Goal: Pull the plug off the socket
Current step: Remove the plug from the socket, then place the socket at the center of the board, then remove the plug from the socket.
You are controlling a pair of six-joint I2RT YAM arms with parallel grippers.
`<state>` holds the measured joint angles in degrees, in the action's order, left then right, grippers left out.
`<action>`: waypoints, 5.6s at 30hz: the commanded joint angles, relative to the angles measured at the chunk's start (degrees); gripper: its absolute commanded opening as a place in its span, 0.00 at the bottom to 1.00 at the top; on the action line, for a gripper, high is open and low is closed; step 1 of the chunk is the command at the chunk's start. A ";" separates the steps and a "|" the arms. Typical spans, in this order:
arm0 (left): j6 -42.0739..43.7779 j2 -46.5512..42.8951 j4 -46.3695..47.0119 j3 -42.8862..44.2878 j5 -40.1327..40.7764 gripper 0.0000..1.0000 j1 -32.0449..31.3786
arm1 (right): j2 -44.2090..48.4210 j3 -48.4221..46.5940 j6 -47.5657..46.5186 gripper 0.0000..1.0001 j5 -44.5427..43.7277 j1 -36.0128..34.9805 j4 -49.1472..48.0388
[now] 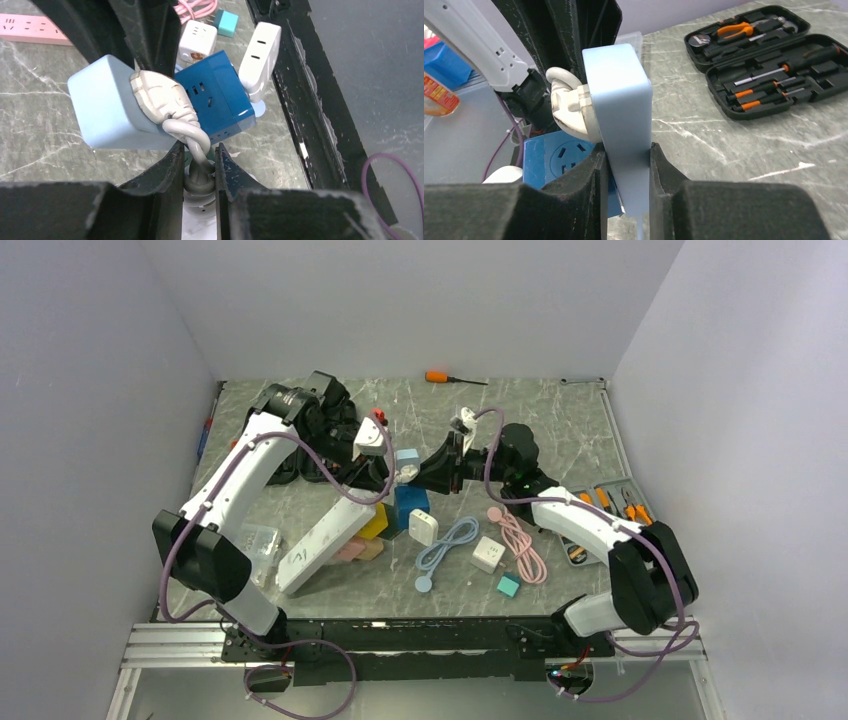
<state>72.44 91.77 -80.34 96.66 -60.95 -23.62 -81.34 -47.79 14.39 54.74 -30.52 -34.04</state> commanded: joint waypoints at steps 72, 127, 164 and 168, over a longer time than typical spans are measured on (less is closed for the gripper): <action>5.25 2.86 -9.93 8.46 -11.94 0.00 -4.95 | 0.99 -11.13 -14.50 0.00 -43.54 -2.02 25.45; -51.84 24.45 33.71 1.89 22.06 0.11 5.42 | 18.79 1.98 -1.24 0.00 -37.92 9.36 21.20; -40.74 -8.92 30.28 -1.20 18.86 0.99 -0.13 | 19.00 -4.58 -2.85 0.00 -46.58 4.51 30.82; -51.25 -11.98 34.27 -5.15 16.59 0.99 -0.20 | 19.29 -5.76 -2.59 0.00 -50.25 1.44 31.33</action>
<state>27.83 81.08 -47.55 94.48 -41.71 -23.75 -63.16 -49.23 10.94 8.47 -26.50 -0.51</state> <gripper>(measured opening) 0.994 0.312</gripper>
